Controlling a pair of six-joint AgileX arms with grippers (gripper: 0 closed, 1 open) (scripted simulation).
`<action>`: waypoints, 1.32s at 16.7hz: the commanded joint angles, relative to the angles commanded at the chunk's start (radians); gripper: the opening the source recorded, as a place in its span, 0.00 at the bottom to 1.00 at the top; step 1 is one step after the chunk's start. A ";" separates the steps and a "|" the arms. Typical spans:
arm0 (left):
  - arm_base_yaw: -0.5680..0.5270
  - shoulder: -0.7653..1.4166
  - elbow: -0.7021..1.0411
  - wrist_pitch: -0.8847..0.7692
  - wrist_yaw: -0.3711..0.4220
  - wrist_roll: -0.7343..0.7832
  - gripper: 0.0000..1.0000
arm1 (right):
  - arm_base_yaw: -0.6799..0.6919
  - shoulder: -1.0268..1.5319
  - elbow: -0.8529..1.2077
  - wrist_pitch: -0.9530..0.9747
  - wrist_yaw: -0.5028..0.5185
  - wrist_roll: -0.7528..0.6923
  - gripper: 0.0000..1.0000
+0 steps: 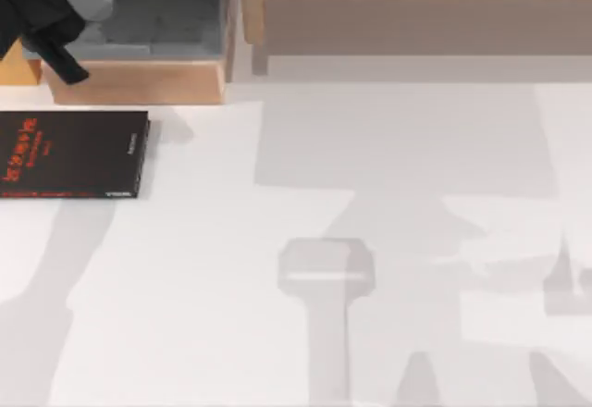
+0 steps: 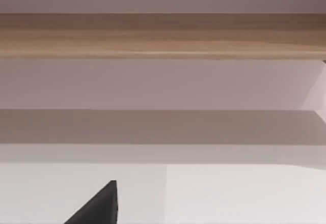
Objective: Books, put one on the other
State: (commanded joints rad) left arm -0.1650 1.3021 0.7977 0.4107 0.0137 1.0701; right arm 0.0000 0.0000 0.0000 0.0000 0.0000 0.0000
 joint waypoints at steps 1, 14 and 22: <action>0.010 -0.008 -0.047 0.002 0.006 0.075 0.00 | 0.000 0.000 0.000 0.000 0.000 0.000 1.00; 0.159 0.374 -0.241 0.190 0.020 0.528 0.00 | 0.000 0.000 0.000 0.000 0.000 0.000 1.00; 0.159 0.397 -0.229 0.198 0.019 0.529 0.00 | 0.000 0.000 0.000 0.000 0.000 0.000 1.00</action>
State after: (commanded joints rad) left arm -0.0060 1.6995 0.5685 0.6083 0.0328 1.5991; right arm 0.0000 0.0000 0.0000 0.0000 0.0000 0.0000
